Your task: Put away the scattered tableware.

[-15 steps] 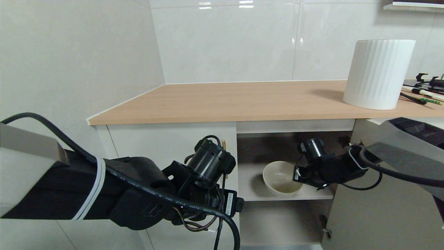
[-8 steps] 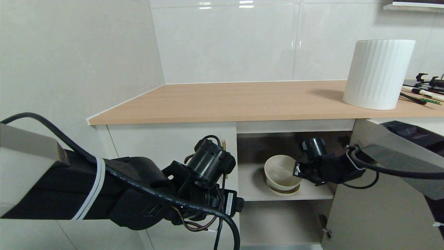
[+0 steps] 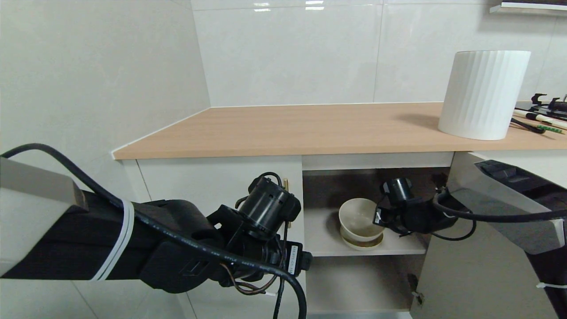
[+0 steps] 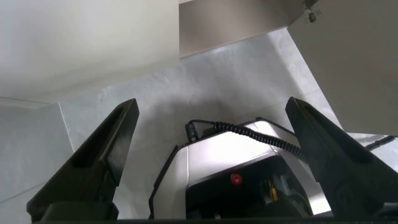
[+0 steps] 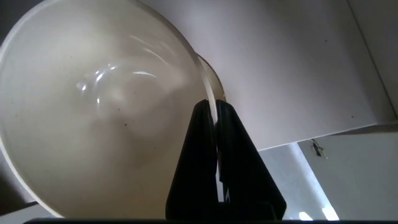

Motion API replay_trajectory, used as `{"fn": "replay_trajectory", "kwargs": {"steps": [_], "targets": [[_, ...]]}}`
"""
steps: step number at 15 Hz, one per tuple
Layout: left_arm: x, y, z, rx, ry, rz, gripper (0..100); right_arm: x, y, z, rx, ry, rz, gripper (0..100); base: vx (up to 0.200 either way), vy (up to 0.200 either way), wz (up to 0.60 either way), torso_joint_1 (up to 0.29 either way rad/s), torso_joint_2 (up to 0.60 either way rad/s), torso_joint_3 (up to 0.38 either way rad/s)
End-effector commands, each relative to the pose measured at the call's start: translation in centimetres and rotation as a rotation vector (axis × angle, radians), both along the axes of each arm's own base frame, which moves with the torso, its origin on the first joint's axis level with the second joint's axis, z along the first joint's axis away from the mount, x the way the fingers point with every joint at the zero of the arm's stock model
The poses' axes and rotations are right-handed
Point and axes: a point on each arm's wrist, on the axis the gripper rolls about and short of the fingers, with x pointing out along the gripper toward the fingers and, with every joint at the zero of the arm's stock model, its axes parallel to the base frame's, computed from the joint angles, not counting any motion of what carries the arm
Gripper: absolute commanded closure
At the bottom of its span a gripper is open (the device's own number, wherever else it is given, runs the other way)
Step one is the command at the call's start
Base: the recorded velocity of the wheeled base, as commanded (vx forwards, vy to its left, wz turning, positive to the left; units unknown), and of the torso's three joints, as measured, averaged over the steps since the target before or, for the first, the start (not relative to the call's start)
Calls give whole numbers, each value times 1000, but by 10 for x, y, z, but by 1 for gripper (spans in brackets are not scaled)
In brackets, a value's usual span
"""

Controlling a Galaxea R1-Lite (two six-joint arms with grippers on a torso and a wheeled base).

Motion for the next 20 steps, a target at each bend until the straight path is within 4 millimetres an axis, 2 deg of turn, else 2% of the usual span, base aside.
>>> {"fn": "replay_trajectory", "kwargs": {"steps": [1, 9, 10, 15, 17, 20], "targets": [[0, 0, 0, 0, 0, 0, 0, 1, -2, -7, -4, 13, -3, 100, 0, 0, 0, 0, 0, 0], [0, 0, 0, 2, 0, 1, 0, 4, -1, -10, -7, 12, -2, 100, 0, 0, 0, 0, 0, 0], [0, 0, 0, 1, -1, 1, 0, 3, -1, -10, -8, 14, 0, 0, 0, 0, 0, 0, 0, 0], [0, 0, 1, -2, -3, 2, 0, 0, -2, -3, -2, 36, 3, 0, 0, 0, 0, 0, 0, 0], [-1, 2, 7, -15, -16, 6, 0, -3, -3, 6, 3, 29, 1, 0, 0, 0, 0, 0, 0, 0], [-4, 19, 32, -67, -71, 36, 0, -28, -7, 56, 4, 52, 3, 0, 0, 0, 0, 0, 0, 0]]}}
